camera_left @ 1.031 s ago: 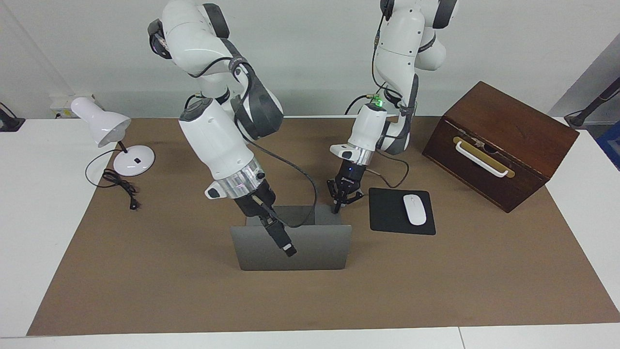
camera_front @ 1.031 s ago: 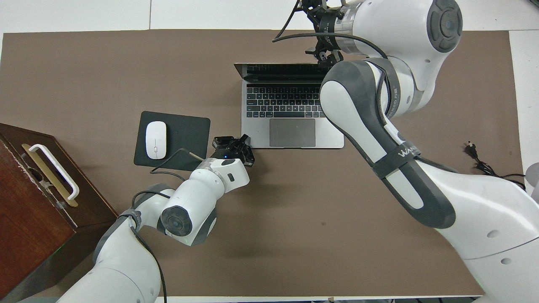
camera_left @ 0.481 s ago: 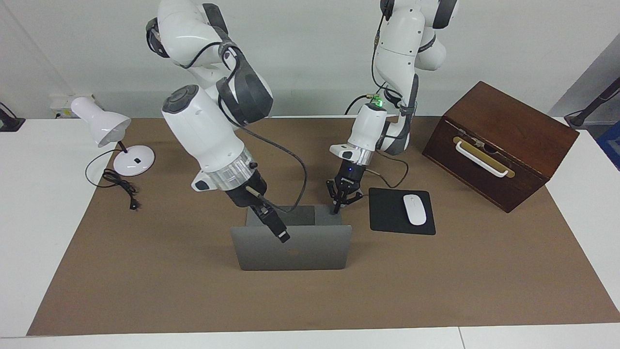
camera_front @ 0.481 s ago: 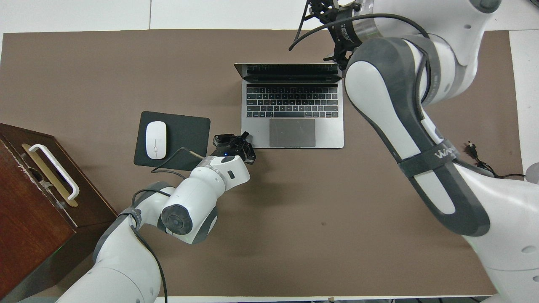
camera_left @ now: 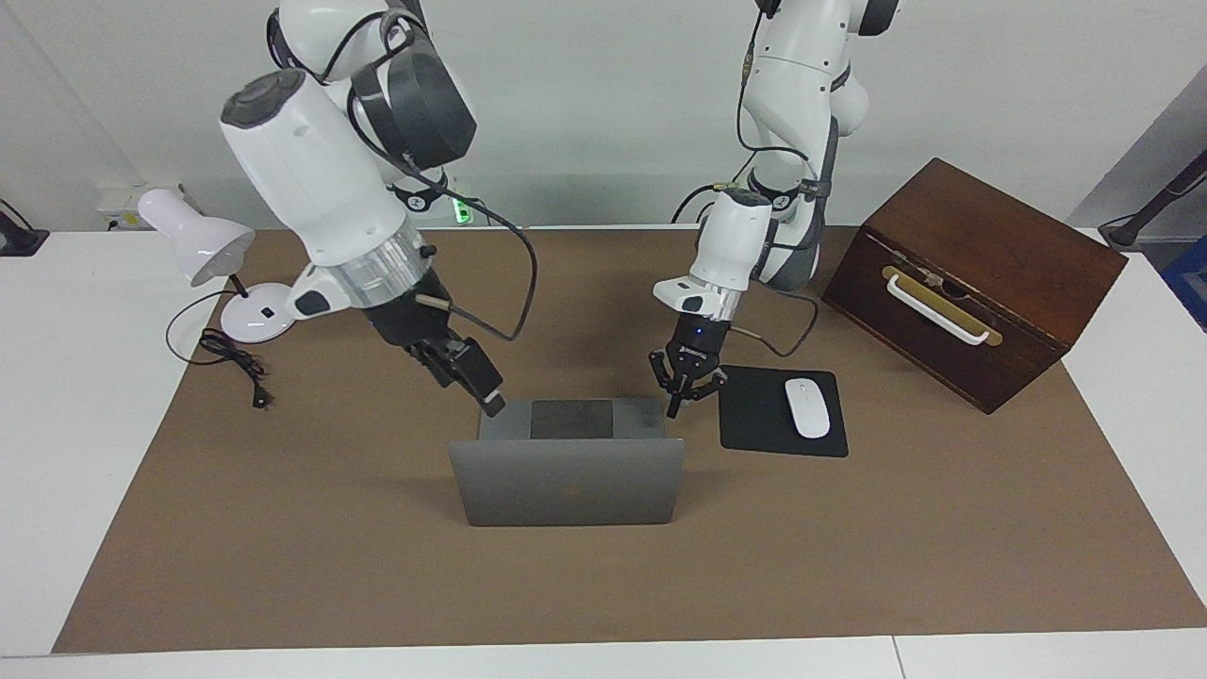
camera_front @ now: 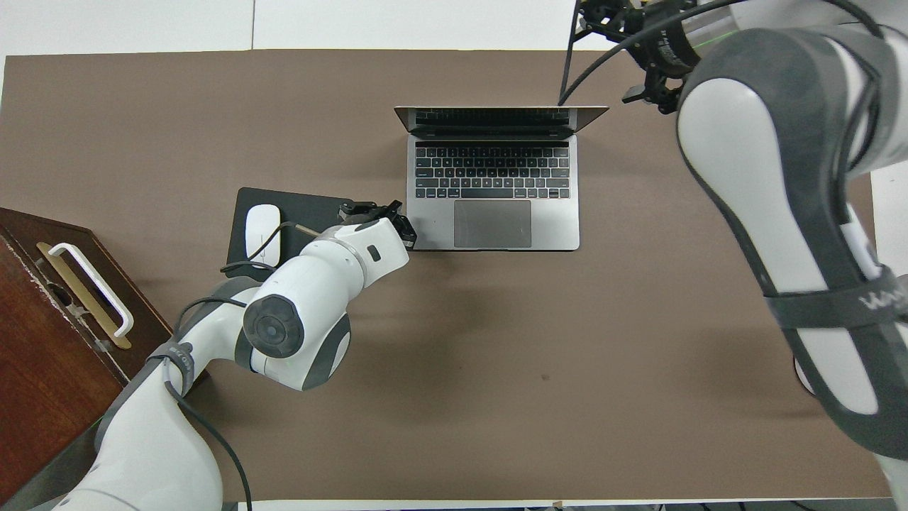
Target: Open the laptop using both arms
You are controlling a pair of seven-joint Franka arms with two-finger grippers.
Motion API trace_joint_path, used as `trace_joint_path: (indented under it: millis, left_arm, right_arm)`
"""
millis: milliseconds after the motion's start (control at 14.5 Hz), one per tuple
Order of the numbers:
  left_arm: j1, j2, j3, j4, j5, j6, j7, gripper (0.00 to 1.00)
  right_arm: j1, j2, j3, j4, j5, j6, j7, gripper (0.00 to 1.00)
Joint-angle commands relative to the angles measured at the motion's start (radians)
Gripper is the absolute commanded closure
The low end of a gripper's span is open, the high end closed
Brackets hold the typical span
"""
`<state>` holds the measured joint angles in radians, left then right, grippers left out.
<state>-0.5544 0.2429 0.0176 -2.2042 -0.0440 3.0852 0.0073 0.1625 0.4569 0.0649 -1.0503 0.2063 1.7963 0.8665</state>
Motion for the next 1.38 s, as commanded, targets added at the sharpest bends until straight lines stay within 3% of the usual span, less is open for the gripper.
trace_joint_path:
  millis: [0,412,756,894,962,1100,1306]
  left_arm:
    - [0.022,-0.056,-0.005,0.085,-0.011,-0.239,-0.003,1.0]
    - [0.073,-0.1,0.007,0.289,-0.013,-0.691,-0.004,1.0]
    - [0.145,-0.16,0.007,0.359,-0.013,-0.957,-0.009,1.0]
    - [0.188,-0.197,0.007,0.376,-0.011,-1.063,-0.009,0.82]
    - [0.211,-0.221,0.007,0.374,-0.011,-1.091,-0.009,0.66]
    - [0.254,-0.26,0.007,0.376,-0.011,-1.151,-0.009,0.02]
    - [0.31,-0.307,0.007,0.376,-0.005,-1.221,-0.001,0.0]
  right_arm:
    - [-0.008,-0.076,-0.022,-0.019,-0.057,-0.08,-0.194,0.0]
    - [-0.05,-0.194,-0.046,-0.037,-0.113,-0.201,-0.585,0.0]
    - [-0.179,-0.438,-0.043,-0.426,-0.142,-0.045,-0.897,0.0]
    - [-0.227,-0.472,-0.027,-0.496,-0.148,-0.037,-0.906,0.0]
    - [-0.244,-0.49,-0.007,-0.535,-0.154,-0.04,-0.896,0.0]
    - [-0.293,-0.52,0.051,-0.585,-0.176,-0.072,-0.792,0.0]
    - [-0.304,-0.521,0.056,-0.588,-0.176,-0.106,-0.762,0.0]
